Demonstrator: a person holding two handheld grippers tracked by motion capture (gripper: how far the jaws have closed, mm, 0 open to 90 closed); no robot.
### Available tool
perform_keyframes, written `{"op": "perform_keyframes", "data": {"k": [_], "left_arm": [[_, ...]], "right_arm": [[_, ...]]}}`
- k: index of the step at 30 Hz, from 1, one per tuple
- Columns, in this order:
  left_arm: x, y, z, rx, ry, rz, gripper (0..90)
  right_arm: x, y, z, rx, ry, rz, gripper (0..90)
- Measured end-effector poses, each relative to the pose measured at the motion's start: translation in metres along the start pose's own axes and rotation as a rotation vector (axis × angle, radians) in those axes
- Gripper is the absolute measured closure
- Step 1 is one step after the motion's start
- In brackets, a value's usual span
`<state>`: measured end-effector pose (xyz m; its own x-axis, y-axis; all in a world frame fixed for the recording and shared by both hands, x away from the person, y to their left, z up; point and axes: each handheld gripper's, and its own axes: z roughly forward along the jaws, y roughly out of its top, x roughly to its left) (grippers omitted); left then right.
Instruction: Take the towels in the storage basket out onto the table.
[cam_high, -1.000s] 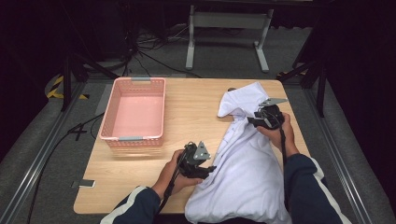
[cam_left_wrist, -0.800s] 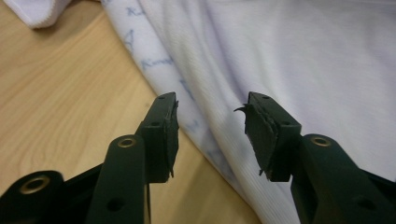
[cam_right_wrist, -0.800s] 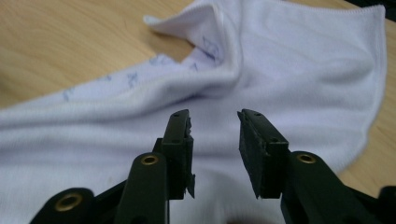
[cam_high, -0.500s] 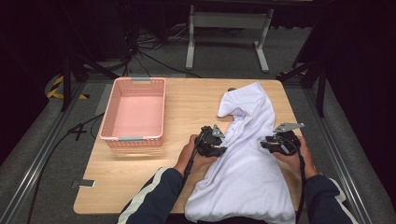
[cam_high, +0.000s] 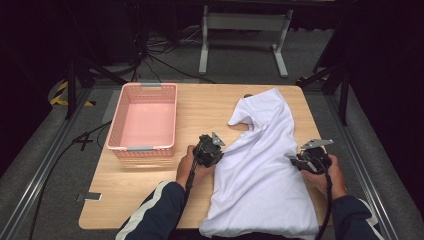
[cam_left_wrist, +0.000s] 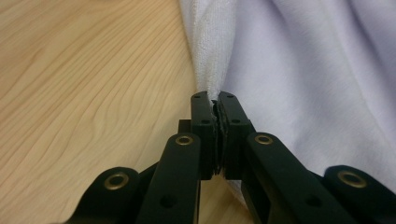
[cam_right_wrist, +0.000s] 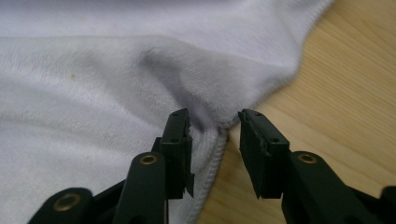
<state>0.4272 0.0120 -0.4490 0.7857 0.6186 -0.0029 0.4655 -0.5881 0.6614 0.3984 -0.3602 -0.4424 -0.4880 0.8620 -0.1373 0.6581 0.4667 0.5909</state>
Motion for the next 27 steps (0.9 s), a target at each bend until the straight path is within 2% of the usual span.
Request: {"op": "perform_keyframes", "data": {"k": [2,3,4,7,8,9,10,11,12,13,14,16,17,18,21,22,23,25,27], "left_arm": [[0.003,-0.007,-0.004,0.021,0.002,-0.017,86.8],[0.003,-0.011,-0.005,0.027,0.004,-0.041,86.7],[0.005,-0.014,-0.007,0.025,0.004,-0.038,86.7],[0.006,-0.021,-0.011,0.034,0.004,-0.071,86.6],[0.005,-0.023,-0.013,0.033,0.007,-0.076,86.1],[0.005,-0.024,-0.013,0.028,-0.005,-0.052,86.1],[0.001,-0.024,-0.014,0.018,-0.018,-0.027,81.3],[0.001,-0.024,-0.014,0.018,-0.018,-0.027,74.1],[0.0,-0.022,-0.014,0.011,0.013,-0.025,74.1],[-0.002,-0.021,-0.014,-0.02,0.003,-0.039,66.7],[-0.003,-0.017,-0.014,-0.051,0.001,-0.007,64.6],[-0.008,-0.011,-0.011,-0.068,0.016,0.026,58.1],[-0.01,-0.003,-0.008,-0.074,0.007,0.033,55.2],[-0.012,0.003,-0.005,-0.081,0.004,0.029,54.3],[-0.011,0.021,0.005,-0.099,0.005,0.02,52.6],[-0.01,0.027,0.008,-0.103,0.026,0.037,52.8],[-0.01,0.027,0.008,-0.103,0.026,0.037,53.2],[-0.003,0.039,0.018,-0.11,0.003,-0.015,53.5],[0.001,0.048,0.026,-0.09,0.02,-0.003,58.7]], "right_arm": [[-0.005,-0.006,-0.004,0.013,-0.018,0.02,63.2],[-0.009,-0.01,-0.007,0.02,-0.022,0.041,63.1],[-0.012,-0.013,-0.01,0.025,-0.032,0.052,63.0],[-0.015,-0.018,-0.013,0.028,-0.027,0.08,62.6],[-0.019,-0.025,-0.018,0.035,-0.025,0.098,61.2],[-0.019,-0.025,-0.018,0.035,-0.025,0.098,61.2],[-0.018,-0.028,-0.021,0.042,-0.029,0.092,59.6],[-0.018,-0.028,-0.021,0.042,-0.029,0.092,59.6],[-0.018,-0.028,-0.021,0.045,-0.031,0.081,60.5],[-0.017,-0.027,-0.022,0.059,-0.016,0.071,60.3],[-0.016,-0.024,-0.024,0.061,-0.012,0.063,59.6],[-0.015,-0.014,-0.03,0.005,-0.003,0.042,59.8],[-0.016,-0.008,-0.032,-0.032,-0.003,0.035,59.9],[-0.019,0.002,-0.031,-0.082,0.007,0.019,59.8],[-0.025,0.023,-0.017,-0.116,-0.002,0.019,57.1],[-0.028,0.033,-0.01,-0.139,0.017,0.038,57.1],[-0.028,0.033,-0.01,-0.139,0.017,0.038,57.1],[-0.029,0.051,0.005,-0.158,0.012,0.025,55.4],[-0.027,0.062,0.018,-0.131,0.012,0.031,55.3]]}}
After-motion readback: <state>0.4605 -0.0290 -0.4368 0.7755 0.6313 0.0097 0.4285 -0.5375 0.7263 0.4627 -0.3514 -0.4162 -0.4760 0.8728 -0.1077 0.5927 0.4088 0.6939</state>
